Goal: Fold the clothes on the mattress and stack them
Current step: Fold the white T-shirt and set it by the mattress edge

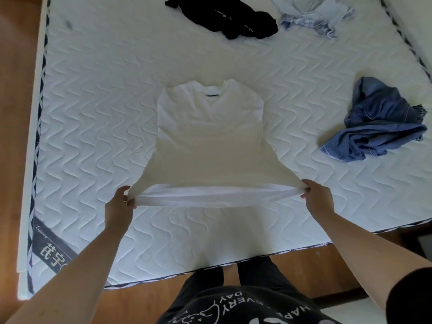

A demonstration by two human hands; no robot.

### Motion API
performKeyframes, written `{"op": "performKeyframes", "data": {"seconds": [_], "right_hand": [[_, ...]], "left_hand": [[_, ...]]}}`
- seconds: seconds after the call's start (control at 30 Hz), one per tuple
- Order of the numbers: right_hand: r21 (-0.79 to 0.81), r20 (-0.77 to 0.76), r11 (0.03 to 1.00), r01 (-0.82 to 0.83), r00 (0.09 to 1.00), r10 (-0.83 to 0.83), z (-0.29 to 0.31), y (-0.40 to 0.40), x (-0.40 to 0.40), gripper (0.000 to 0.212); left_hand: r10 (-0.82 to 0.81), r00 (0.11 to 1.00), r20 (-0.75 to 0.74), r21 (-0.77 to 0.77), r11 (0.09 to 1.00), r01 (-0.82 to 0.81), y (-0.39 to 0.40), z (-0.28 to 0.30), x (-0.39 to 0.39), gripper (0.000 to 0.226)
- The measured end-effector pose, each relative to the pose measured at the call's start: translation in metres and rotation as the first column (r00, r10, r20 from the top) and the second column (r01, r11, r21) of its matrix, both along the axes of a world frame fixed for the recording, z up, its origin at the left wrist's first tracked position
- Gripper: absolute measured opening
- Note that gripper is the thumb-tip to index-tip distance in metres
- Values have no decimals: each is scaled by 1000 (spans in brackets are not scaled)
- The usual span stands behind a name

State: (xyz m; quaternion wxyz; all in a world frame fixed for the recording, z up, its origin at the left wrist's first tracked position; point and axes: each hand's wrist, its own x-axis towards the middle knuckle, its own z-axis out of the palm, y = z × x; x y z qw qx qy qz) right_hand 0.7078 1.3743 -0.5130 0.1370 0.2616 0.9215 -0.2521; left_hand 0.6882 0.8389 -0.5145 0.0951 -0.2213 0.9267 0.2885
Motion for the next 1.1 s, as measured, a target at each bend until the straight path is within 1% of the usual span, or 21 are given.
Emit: {"op": "performKeyframes", "data": {"seconds": [0.1,0.2,0.3,0.33,0.4,0.47,0.5,0.6,0.67,0.73,0.83,0.9,0.93,1.0,1.1], "right_hand": [[-9,-20,999,-43,999,42,1,-5,5,38],[10,-16,999,-51,999,51,-2,-10,7,35],[30,4,999,-17,1000,17,-4,-14,4,29],[30,-7,999,-17,1000,18,-3,-17,2,28],[-15,-65,1000,-5,998,4,2,-27,-5,31],[-114,-124,992,46,990,-60,11,-38,-17,36],[-167,-150,983,80,983,-105,17,-42,-25,37],[-296,-205,939,174,949,-240,41,-47,-58,37],[-360,-237,907,220,918,-317,65,-46,-87,37],[-448,-263,846,288,862,-433,96,-41,-120,37],[-527,-345,769,361,737,-582,147,-26,-171,32],[-603,-370,704,376,649,-664,182,-13,-200,33],[-625,-375,684,377,623,-686,198,-7,-213,34],[-640,-405,680,357,596,-693,230,1,-233,34],[-625,-491,724,293,573,-656,279,5,-256,34]], "left_hand": [[-15,1000,-2,-27,1000,15,4,1,2,44],[-57,998,4,-67,996,57,9,1,3,30],[-86,996,23,-118,989,88,13,0,3,23],[-75,997,30,-103,992,78,16,0,2,20],[-46,997,68,-8,999,47,24,6,-2,16],[-6,996,92,120,993,-5,33,14,-8,17],[14,996,83,158,987,-27,36,20,-12,20],[3,1000,10,166,986,-4,36,46,-36,29],[-33,998,-58,163,986,42,31,70,-60,32],[-36,992,-118,159,986,55,23,98,-88,29],[5,980,-200,162,986,28,9,148,-134,33],[49,965,-257,170,985,-4,-2,184,-160,30],[77,955,-286,186,982,-24,-7,202,-173,28],[132,931,-340,240,969,-50,-14,238,-195,27],[209,895,-393,334,940,-72,-18,293,-225,28]]}}
